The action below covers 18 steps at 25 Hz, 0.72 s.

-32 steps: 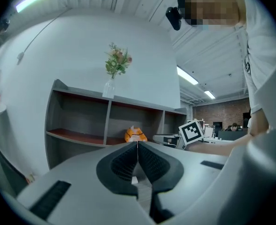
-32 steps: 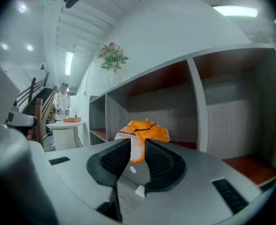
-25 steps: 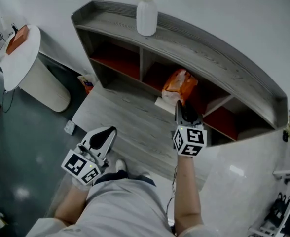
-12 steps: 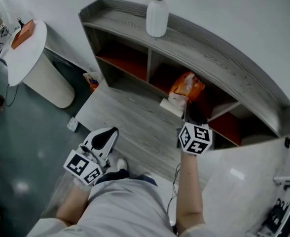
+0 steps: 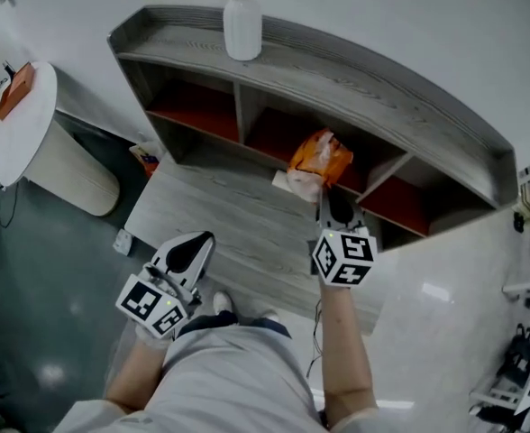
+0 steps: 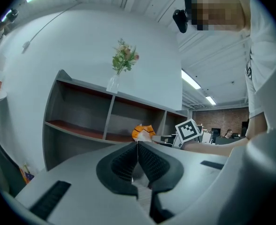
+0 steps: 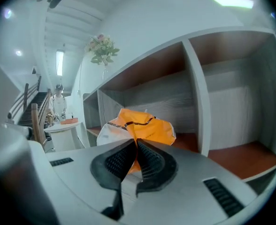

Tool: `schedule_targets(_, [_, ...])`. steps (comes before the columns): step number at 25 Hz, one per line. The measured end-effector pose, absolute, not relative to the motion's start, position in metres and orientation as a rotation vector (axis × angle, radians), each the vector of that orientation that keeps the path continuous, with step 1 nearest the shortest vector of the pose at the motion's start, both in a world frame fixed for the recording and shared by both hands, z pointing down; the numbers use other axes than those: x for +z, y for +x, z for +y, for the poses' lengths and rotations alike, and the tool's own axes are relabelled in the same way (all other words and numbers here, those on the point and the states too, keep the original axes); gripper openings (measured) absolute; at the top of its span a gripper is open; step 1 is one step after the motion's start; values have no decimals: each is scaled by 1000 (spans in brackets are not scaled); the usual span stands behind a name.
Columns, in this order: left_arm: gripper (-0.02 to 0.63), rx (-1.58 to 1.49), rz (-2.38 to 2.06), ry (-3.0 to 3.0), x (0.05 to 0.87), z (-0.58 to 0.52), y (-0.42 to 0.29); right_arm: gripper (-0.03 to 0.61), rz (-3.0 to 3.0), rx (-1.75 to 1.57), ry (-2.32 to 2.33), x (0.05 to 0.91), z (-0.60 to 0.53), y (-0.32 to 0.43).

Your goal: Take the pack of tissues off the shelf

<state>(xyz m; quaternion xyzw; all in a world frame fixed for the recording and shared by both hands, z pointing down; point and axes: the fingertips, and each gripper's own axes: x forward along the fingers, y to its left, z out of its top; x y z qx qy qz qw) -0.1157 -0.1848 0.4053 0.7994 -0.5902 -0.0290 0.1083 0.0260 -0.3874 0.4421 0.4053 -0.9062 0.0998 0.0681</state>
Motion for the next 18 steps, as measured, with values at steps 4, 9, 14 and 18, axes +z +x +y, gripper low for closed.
schedule_targets(4, [17,-91,-1640,2418,406,-192,-95,21,-2731,329,1256,438,-366,45])
schedule_targets(9, [17,-103,-1513,2494,404,-202,-70,21,-2725,339,1290,432,-335,66])
schedule_targets(14, [17,-116,-1354,2560,409,-217,-39,21,-2714,400,1344,434,-307,88])
schedule_targets(18, [17,-114,-1221,2614,412,-224,-11,21,-2669,416,1413,443,-286,108])
